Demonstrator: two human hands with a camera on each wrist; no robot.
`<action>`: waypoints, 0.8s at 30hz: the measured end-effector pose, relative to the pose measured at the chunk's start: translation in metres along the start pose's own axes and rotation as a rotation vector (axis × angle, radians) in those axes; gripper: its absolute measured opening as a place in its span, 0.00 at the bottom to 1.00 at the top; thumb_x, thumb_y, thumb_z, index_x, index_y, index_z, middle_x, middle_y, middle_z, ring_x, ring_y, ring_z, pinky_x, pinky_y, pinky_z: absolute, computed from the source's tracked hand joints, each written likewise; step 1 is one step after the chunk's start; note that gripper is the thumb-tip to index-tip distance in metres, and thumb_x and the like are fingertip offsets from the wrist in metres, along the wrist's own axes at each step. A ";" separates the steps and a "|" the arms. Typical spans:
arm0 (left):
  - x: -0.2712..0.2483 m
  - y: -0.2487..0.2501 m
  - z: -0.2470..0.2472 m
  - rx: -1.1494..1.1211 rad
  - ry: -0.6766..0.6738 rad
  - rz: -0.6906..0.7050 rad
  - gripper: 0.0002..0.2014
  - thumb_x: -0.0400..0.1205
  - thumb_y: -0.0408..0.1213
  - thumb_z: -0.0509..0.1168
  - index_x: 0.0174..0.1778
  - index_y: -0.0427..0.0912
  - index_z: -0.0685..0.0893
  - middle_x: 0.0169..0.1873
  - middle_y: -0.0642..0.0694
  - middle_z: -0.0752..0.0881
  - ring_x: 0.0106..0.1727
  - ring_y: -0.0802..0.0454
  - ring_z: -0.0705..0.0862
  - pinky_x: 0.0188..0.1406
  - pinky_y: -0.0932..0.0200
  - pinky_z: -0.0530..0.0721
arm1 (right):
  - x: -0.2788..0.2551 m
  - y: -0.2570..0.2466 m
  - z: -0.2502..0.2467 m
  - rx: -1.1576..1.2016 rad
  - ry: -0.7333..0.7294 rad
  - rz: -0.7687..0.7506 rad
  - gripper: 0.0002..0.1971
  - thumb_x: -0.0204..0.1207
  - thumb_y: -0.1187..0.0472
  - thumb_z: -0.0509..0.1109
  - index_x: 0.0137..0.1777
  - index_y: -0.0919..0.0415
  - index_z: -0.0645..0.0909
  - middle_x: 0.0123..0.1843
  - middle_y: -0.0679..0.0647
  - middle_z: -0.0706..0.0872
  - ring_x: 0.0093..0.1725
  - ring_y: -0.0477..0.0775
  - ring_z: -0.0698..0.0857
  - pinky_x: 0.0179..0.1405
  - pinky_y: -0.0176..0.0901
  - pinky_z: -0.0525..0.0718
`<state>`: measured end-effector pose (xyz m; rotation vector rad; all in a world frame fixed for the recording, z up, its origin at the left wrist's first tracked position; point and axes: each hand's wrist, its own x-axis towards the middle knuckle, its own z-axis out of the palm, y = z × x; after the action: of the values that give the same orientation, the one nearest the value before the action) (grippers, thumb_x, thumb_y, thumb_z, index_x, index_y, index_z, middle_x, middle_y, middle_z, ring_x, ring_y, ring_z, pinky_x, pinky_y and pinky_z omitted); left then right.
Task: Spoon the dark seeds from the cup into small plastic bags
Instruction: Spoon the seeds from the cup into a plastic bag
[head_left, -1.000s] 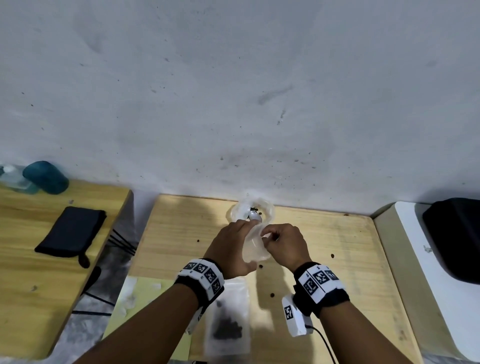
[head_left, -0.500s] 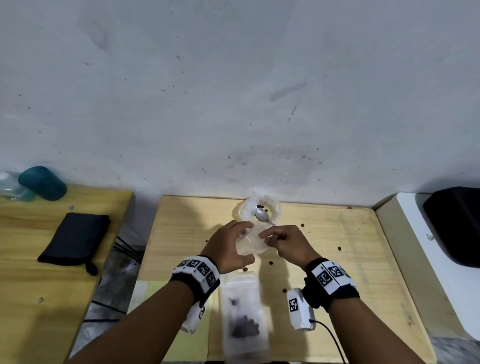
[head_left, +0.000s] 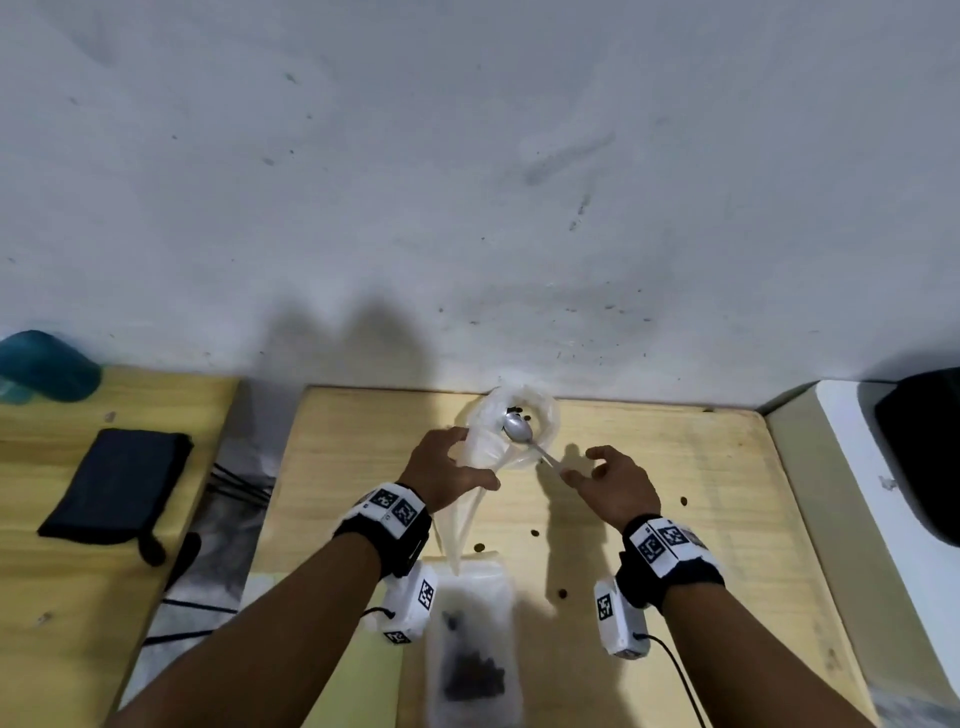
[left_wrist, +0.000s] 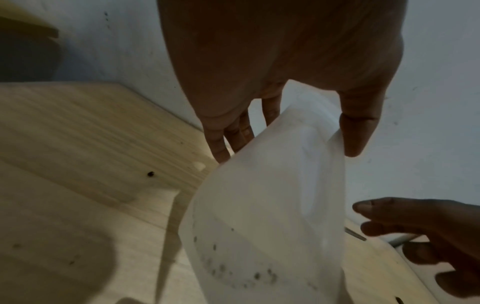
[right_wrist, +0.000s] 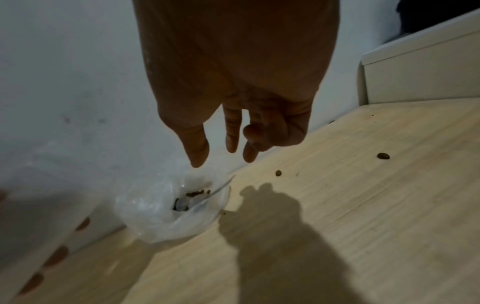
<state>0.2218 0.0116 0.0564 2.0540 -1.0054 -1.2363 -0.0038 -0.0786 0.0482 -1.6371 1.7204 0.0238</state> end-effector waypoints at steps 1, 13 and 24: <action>0.004 0.002 0.002 0.000 -0.005 -0.012 0.38 0.59 0.46 0.82 0.66 0.50 0.79 0.64 0.53 0.77 0.61 0.51 0.79 0.54 0.58 0.78 | 0.007 0.002 0.002 -0.049 -0.042 0.015 0.32 0.70 0.37 0.75 0.71 0.50 0.78 0.63 0.53 0.87 0.60 0.57 0.86 0.53 0.45 0.80; 0.049 0.018 0.019 -0.122 -0.078 -0.257 0.48 0.56 0.47 0.81 0.74 0.44 0.74 0.72 0.47 0.75 0.72 0.46 0.74 0.59 0.57 0.74 | 0.047 0.000 0.009 0.223 0.074 -0.093 0.07 0.74 0.54 0.74 0.36 0.53 0.85 0.37 0.49 0.90 0.42 0.55 0.88 0.43 0.45 0.85; 0.050 0.016 0.003 -0.347 -0.075 -0.202 0.29 0.54 0.38 0.81 0.53 0.39 0.89 0.49 0.43 0.91 0.49 0.46 0.86 0.45 0.57 0.84 | 0.042 -0.014 0.015 0.201 0.461 -0.323 0.08 0.79 0.57 0.71 0.43 0.58 0.76 0.28 0.44 0.79 0.26 0.56 0.77 0.32 0.41 0.70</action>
<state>0.2295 -0.0385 0.0422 1.8790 -0.5730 -1.4831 0.0200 -0.1092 0.0224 -1.8414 1.6875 -0.7067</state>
